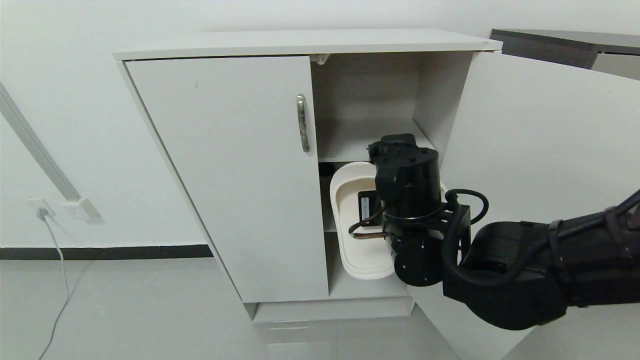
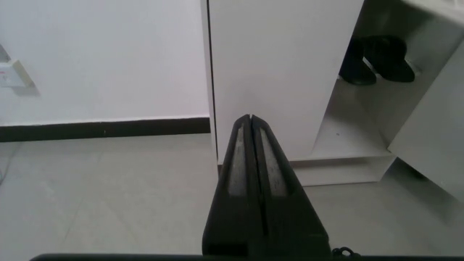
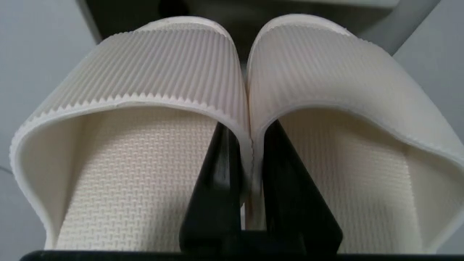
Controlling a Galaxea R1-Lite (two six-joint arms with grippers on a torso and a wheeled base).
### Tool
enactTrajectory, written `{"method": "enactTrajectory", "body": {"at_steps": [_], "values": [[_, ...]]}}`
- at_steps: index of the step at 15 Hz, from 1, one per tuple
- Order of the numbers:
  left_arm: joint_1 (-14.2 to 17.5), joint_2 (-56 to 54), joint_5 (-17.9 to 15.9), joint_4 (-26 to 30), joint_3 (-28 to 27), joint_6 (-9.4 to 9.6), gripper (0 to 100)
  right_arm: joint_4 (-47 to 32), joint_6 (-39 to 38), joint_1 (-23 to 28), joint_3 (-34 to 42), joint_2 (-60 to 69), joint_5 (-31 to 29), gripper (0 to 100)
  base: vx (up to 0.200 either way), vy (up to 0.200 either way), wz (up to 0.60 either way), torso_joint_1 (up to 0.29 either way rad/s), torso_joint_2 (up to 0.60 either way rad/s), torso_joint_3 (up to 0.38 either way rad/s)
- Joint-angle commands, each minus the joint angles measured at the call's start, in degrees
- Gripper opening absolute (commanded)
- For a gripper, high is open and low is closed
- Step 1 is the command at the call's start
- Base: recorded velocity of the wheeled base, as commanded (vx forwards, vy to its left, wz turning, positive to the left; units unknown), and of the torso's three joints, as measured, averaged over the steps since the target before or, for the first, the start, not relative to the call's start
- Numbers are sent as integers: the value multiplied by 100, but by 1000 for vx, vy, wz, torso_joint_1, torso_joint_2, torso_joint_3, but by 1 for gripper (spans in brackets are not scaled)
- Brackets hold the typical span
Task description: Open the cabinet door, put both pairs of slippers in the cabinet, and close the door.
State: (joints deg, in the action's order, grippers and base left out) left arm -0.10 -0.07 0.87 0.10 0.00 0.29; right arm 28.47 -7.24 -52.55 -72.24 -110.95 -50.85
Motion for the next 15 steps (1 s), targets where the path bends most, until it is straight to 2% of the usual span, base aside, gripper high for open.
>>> {"method": "enactTrajectory", "body": {"at_steps": [1, 12, 15], "values": [[1, 7, 1, -1, 0, 6, 0, -263, 3, 96, -431, 100, 5, 0, 0, 0, 0, 0, 0, 0], [1, 7, -7, -1, 0, 6, 0, -447, -41, 263, -642, -24, 49, 0, 0, 0, 0, 0, 0, 0], [1, 7, -16, -1, 0, 6, 0, -447, -41, 263, -642, -32, 57, 0, 200, 0, 0, -1, 6, 5]]}}
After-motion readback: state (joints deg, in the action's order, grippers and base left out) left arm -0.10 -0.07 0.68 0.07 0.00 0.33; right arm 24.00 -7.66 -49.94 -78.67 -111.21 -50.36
